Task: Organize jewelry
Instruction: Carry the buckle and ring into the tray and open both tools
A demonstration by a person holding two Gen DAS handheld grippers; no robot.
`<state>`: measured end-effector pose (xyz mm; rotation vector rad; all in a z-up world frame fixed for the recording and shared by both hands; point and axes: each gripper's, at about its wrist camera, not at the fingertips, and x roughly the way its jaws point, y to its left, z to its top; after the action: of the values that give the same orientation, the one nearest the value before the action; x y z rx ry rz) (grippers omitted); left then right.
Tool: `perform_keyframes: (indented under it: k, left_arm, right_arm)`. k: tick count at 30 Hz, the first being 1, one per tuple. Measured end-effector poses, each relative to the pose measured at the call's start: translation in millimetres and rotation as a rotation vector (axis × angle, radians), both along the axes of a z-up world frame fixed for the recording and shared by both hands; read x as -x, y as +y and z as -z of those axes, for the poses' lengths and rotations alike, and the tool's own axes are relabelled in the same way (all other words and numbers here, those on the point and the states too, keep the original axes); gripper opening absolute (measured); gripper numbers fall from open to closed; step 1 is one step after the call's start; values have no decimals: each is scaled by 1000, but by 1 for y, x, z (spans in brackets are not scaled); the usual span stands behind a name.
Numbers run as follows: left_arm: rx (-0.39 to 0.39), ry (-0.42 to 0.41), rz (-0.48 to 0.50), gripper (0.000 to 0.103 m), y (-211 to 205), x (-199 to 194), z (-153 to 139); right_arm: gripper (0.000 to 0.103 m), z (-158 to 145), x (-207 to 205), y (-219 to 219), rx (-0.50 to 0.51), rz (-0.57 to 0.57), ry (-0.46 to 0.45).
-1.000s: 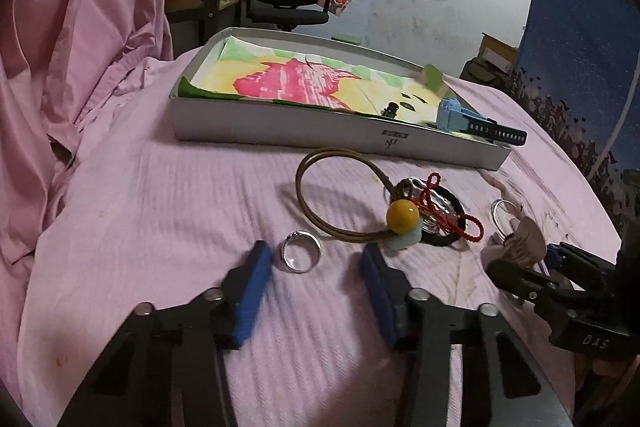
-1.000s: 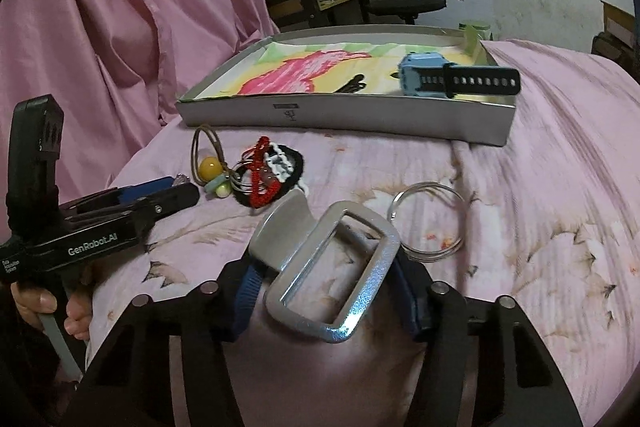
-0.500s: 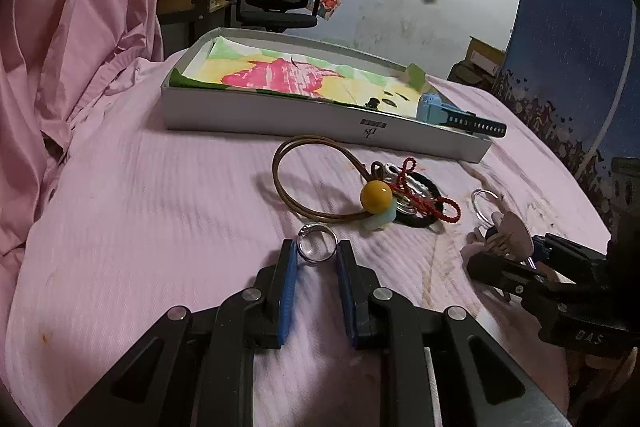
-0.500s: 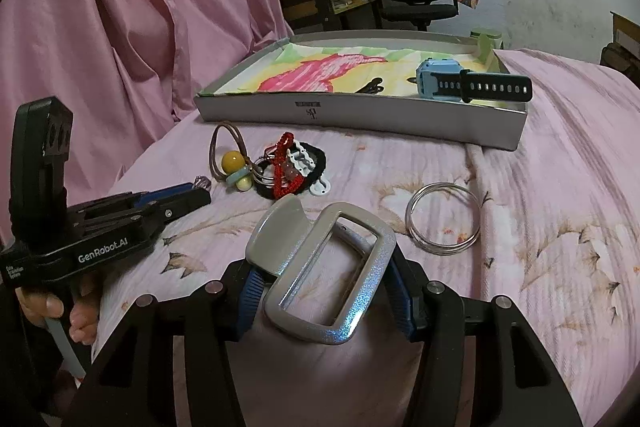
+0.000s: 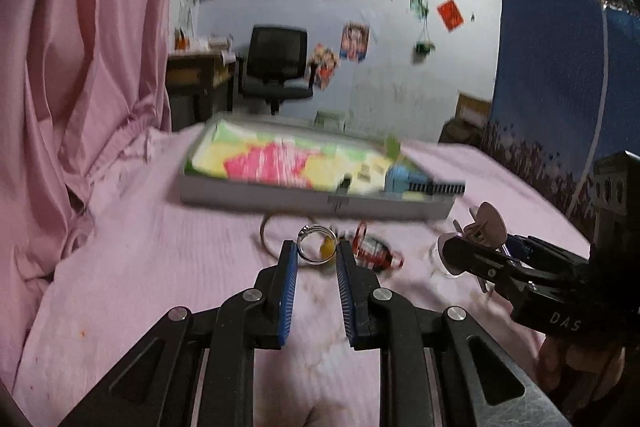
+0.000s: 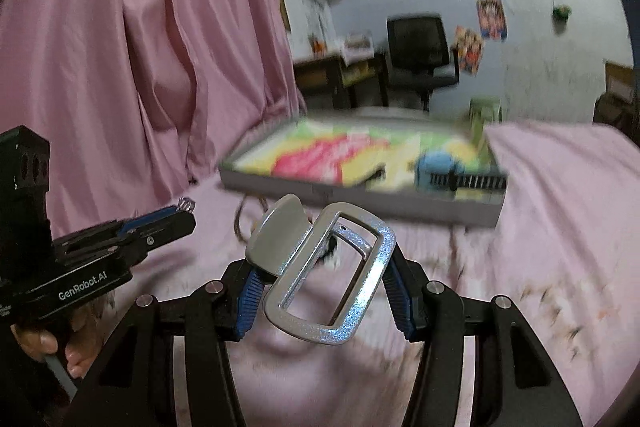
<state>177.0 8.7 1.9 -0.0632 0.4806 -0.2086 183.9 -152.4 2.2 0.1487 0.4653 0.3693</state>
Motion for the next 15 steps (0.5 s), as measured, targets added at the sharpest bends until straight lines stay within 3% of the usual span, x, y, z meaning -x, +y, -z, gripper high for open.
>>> perform_keyframes:
  k: [8, 15]
  left_arm:
    - [-29, -152, -48, 19, -9, -17, -33]
    - [-30, -202, -68, 19, -8, -58, -43]
  right_arm:
    - [49, -39, -25, -5, 17, 37, -212]
    - [49, -48, -70, -2, 13, 57, -251]
